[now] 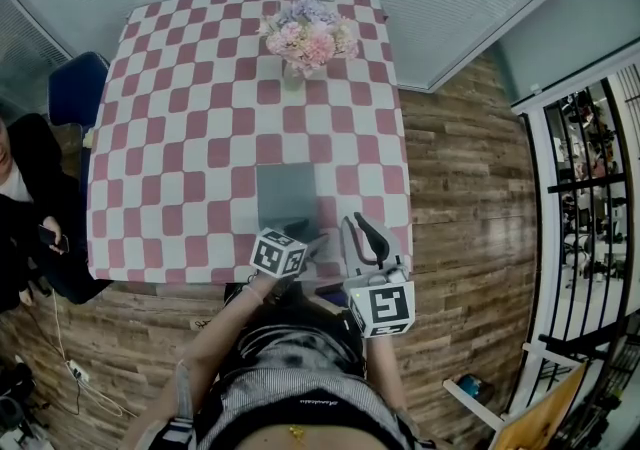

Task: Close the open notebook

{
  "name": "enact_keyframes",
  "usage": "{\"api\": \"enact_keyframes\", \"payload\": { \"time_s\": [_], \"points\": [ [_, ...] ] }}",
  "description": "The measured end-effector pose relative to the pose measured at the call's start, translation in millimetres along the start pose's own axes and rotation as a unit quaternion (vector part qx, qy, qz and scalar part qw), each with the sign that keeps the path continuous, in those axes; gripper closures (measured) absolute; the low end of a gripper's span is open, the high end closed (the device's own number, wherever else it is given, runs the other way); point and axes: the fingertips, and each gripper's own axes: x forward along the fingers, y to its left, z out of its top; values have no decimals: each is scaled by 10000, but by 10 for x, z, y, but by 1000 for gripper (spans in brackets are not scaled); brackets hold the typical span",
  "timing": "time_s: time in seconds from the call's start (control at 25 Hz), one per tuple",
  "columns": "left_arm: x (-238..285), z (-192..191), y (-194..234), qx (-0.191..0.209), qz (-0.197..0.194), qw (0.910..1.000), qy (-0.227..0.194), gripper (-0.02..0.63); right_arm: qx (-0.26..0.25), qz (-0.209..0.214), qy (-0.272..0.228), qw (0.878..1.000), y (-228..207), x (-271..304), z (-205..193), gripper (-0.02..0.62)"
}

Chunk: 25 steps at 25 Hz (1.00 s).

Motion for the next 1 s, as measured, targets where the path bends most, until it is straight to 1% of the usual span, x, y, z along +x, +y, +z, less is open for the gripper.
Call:
{"api": "enact_keyframes", "payload": {
  "time_s": [0.04, 0.12, 0.16, 0.24, 0.28, 0.32, 0.44, 0.64, 0.76, 0.88, 1.0],
  "points": [
    [-26, 0, 46, 159, 187, 9997, 10, 351, -2, 2, 4, 10000, 3, 5, -1, 535],
    [-72, -30, 128, 485, 469, 9975, 187, 362, -9, 0, 12, 10000, 10, 17, -1, 535],
    [-86, -58, 166, 687, 573, 9955, 319, 389, -14, 0, 13, 10000, 15, 23, -1, 535],
    [-103, -89, 259, 1162, 810, 9889, 454, 494, -25, 5, 24, 10000, 30, 36, 1, 535],
    [-114, -87, 299, 1329, 907, 9860, 443, 497, -31, 8, 32, 10000, 40, 44, 3, 535],
    [-134, -81, 322, 1390, 965, 9847, 421, 502, -39, 12, 38, 10000, 50, 51, 4, 535],
    [-200, -75, 356, 1248, 1010, 9864, 356, 509, -61, 37, 46, 10000, 87, 75, 4, 535],
    [-289, -51, 449, 1340, 1156, 9840, 213, 532, -64, 91, 105, 9999, 142, 127, -15, 535],
    [-405, 6, 444, 1219, 1164, 9857, 67, 534, -54, 116, 150, 9998, 168, 150, -28, 535],
    [-579, 98, 395, 1015, 1134, 9882, -180, 534, -54, 144, 198, 9997, 197, 169, -64, 535],
    [-757, 228, 408, 865, 1183, 9880, -479, 539, -108, 192, 233, 9995, 233, 212, -84, 534]
  ]
}}
